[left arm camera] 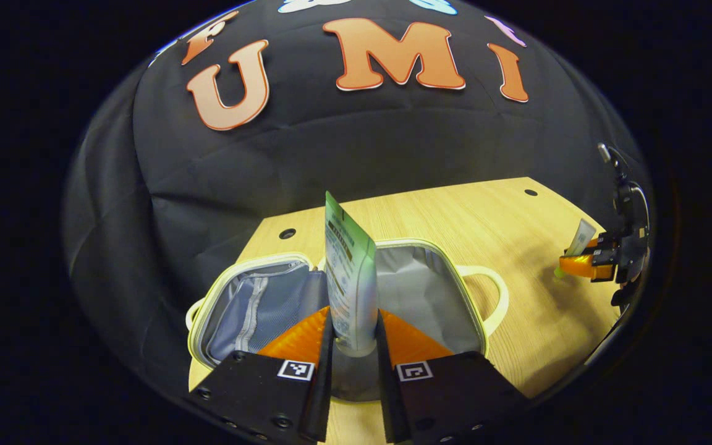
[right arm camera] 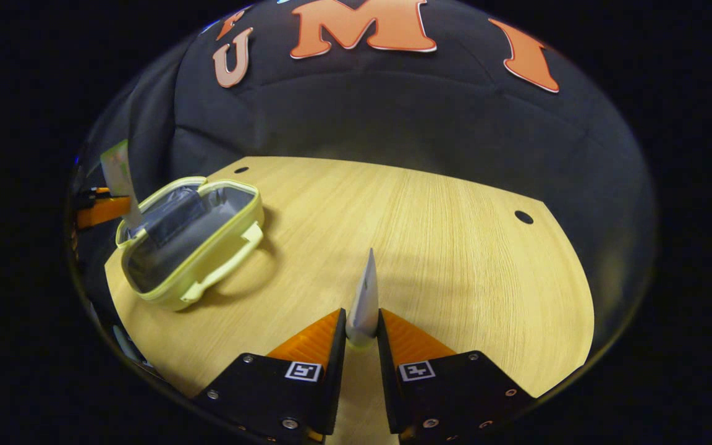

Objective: First open the suitcase, pack the skin care products into it, and then close the suitcase.

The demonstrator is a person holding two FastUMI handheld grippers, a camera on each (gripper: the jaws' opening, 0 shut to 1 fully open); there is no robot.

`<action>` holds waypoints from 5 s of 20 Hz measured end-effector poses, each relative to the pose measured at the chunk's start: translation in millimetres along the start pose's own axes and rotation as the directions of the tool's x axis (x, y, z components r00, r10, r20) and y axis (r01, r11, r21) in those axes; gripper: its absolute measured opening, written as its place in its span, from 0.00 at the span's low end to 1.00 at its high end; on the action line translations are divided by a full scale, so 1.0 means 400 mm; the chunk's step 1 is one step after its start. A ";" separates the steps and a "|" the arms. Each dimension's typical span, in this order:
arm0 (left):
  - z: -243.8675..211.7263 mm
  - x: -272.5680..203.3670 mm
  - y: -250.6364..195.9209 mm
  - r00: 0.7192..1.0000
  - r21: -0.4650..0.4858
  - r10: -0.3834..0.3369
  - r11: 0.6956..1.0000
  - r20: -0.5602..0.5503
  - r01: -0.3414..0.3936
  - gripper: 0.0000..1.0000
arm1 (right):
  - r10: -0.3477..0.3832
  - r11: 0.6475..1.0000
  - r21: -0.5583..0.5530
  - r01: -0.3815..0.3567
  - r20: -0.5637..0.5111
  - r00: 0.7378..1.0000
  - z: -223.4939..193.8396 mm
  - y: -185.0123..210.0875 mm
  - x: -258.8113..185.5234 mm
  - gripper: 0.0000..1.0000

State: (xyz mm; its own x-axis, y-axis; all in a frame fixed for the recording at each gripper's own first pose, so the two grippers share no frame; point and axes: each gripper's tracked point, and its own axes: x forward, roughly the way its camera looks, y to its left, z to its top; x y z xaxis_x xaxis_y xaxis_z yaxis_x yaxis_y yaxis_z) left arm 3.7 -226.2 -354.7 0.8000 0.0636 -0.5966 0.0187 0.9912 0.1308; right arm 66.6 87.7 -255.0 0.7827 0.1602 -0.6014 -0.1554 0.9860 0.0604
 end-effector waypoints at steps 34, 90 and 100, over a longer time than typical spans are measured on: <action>-0.058 0.172 0.112 0.973 -0.060 -0.217 0.975 -0.074 0.213 0.80 | 0.178 0.982 0.085 -0.171 -0.084 0.980 0.124 0.548 0.051 0.31; -0.031 0.031 0.839 0.948 -0.299 0.319 0.904 -0.008 -0.306 0.11 | -0.073 0.997 0.001 0.073 0.079 0.994 0.190 0.186 -0.138 0.88; 0.237 -0.153 0.637 0.939 -0.303 0.262 0.934 0.224 -0.188 0.10 | -0.087 0.995 0.062 0.076 0.202 0.975 0.262 0.181 -0.130 0.89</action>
State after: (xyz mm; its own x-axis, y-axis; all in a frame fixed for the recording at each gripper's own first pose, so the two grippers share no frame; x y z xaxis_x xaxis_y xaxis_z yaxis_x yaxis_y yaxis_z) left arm 16.4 11.4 -210.0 0.8901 0.2934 -0.3487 -0.3151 0.9490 -0.0057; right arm 77.8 155.5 -135.8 0.8991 0.0794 -0.4305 -0.0574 0.9963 0.0639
